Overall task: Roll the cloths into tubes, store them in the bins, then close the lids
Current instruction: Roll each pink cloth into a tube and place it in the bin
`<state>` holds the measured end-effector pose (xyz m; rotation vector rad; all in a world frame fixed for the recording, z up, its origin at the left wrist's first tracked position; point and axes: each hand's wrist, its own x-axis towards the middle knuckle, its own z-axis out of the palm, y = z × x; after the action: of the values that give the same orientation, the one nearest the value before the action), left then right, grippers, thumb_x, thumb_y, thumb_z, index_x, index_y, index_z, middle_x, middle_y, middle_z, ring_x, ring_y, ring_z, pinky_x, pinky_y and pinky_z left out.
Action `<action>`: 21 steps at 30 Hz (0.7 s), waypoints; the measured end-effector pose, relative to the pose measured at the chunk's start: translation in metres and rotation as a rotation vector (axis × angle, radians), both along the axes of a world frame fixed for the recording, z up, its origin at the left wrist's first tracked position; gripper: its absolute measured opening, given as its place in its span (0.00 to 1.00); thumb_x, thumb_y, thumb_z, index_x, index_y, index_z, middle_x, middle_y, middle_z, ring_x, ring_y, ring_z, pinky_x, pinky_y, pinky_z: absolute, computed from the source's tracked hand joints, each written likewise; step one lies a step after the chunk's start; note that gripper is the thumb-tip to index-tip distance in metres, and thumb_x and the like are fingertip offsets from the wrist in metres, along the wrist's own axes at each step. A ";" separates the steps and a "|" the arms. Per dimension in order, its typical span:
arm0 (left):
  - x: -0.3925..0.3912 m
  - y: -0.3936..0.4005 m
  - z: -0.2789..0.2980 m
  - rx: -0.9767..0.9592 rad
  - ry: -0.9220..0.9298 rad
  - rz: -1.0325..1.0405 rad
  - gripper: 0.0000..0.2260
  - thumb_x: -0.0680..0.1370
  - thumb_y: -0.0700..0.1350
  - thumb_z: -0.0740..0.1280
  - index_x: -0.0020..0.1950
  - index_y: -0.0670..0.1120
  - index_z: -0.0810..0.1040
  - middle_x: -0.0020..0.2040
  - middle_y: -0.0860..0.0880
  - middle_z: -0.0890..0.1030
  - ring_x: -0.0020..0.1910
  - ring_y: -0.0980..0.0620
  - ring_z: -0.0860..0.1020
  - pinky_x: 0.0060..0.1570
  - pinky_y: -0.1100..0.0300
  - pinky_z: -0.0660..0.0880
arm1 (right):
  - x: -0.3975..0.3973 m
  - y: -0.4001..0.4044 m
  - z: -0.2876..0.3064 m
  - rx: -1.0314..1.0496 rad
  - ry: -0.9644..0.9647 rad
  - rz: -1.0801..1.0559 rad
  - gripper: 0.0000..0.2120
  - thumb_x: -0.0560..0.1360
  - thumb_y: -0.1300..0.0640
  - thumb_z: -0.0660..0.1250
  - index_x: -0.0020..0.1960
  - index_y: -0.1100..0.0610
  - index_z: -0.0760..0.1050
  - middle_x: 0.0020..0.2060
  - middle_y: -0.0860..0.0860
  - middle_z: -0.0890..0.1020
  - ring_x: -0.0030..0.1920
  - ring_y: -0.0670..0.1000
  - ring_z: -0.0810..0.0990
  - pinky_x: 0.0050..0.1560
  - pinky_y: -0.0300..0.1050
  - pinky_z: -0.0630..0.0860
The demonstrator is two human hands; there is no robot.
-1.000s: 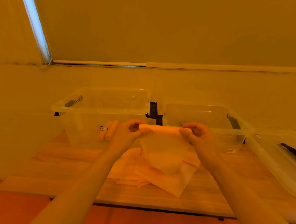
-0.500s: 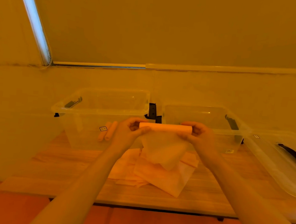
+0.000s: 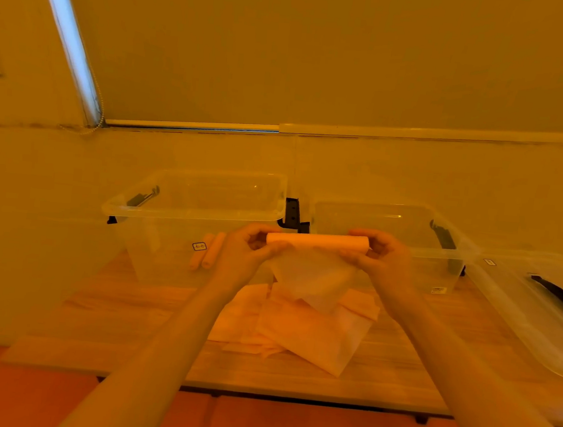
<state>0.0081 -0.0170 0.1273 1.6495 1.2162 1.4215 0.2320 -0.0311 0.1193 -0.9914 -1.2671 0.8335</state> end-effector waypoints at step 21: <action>-0.002 -0.009 -0.007 -0.094 -0.047 -0.052 0.12 0.71 0.41 0.74 0.51 0.55 0.79 0.48 0.59 0.80 0.45 0.66 0.79 0.38 0.70 0.76 | -0.003 -0.005 -0.014 -0.087 -0.127 0.017 0.10 0.72 0.58 0.73 0.50 0.52 0.75 0.46 0.47 0.80 0.46 0.45 0.80 0.40 0.37 0.79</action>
<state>0.0058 -0.0257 0.1208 1.5640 1.1876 1.3433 0.2288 -0.0365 0.1050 -1.1191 -1.3579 0.8560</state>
